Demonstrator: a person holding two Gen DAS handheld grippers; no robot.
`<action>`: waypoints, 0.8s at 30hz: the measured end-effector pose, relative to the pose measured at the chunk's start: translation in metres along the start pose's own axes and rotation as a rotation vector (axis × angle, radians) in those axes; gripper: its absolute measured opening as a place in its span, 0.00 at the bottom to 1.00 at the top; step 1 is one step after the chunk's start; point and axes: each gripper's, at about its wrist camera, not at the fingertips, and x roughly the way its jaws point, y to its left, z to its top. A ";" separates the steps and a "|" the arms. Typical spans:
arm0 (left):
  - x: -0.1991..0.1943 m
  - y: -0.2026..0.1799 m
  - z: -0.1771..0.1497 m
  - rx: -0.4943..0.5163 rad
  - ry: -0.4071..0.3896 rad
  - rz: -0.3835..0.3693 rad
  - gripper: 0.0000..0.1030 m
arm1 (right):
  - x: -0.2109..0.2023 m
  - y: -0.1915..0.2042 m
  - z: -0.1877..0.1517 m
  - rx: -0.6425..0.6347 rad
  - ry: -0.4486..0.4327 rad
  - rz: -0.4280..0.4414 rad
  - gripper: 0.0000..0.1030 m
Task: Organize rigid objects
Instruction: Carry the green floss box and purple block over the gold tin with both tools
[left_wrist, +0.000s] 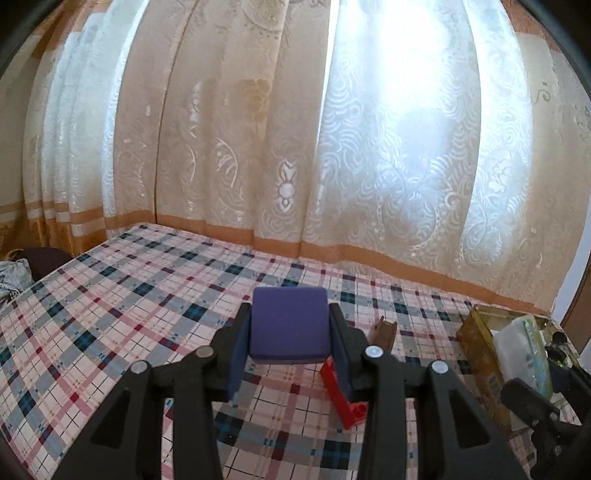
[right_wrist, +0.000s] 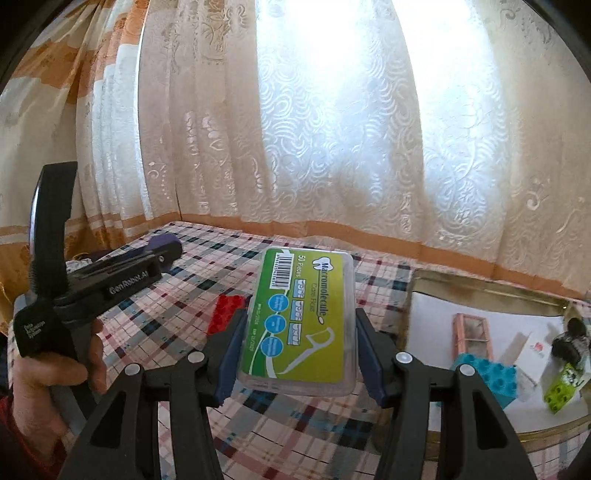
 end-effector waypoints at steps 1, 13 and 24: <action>-0.001 -0.001 -0.001 0.000 -0.003 0.006 0.38 | -0.001 -0.001 0.000 -0.003 -0.003 -0.005 0.56; -0.013 -0.032 -0.010 0.014 -0.017 -0.017 0.38 | -0.020 -0.022 -0.001 0.006 -0.049 -0.037 0.56; -0.019 -0.062 -0.018 0.040 -0.008 -0.058 0.38 | -0.029 -0.041 -0.001 0.025 -0.060 -0.073 0.56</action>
